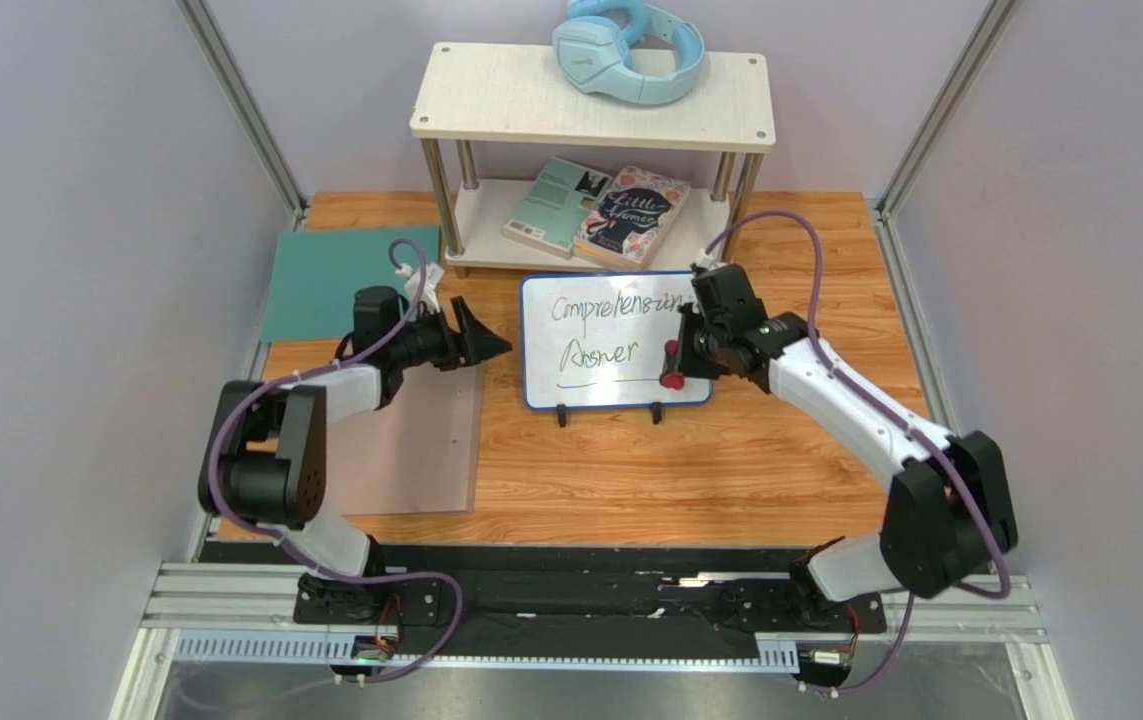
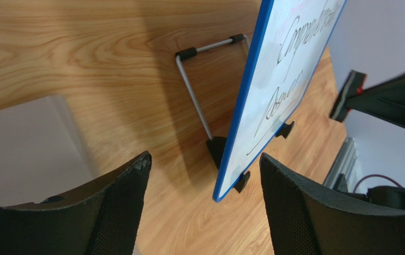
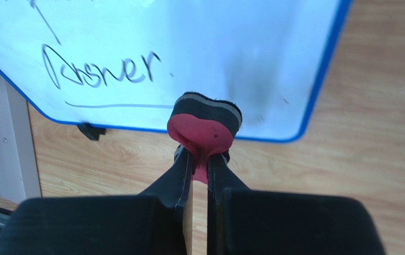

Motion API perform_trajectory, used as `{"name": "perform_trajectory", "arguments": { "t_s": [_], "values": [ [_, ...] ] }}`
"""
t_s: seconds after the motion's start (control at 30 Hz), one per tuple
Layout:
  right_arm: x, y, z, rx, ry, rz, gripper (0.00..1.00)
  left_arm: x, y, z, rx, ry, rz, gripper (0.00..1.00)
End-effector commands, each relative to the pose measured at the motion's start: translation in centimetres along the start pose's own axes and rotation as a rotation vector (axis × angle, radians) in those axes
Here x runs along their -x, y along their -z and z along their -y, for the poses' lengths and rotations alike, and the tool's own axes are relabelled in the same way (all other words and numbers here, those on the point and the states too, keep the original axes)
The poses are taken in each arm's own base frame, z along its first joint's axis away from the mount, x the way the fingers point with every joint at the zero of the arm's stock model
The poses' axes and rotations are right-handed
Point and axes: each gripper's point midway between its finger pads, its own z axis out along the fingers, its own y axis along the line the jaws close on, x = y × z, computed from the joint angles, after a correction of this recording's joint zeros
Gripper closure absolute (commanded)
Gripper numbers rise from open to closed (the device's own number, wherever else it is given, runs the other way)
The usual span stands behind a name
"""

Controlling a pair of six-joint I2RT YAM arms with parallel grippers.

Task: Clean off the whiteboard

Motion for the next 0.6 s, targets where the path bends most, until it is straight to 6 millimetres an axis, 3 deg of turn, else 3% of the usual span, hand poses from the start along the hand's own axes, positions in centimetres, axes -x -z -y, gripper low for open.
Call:
{"name": "perform_trajectory", "arguments": {
  "t_s": [0.0, 0.13, 0.23, 0.37, 0.57],
  "values": [
    [4.7, -2.5, -4.0, 0.143, 0.094, 0.073, 1.0, 3.0, -2.3, 3.6, -0.205, -0.132, 0.048, 0.23],
    [6.3, -5.1, -5.2, 0.16, 0.091, 0.053, 1.0, 2.9, -3.1, 3.8, -0.247, -0.125, 0.06, 0.25],
    [8.0, -5.4, -5.6, 0.15, 0.085, 0.09, 1.0, 2.8, -3.3, 4.0, -0.262, -0.123, 0.055, 0.24],
    [10.3, -5.2, -4.3, 0.116, 0.051, 0.166, 1.0, 2.3, -4.4, 4.2, -0.29, -0.114, 0.017, 0.29],
    [11.0, -4.7, -2.1, 0.087, 0.017, 0.19, 1.0, 1.3, -5.4, 5.4, -0.33, -0.124, 0.001, 0.34]
  ]
}}
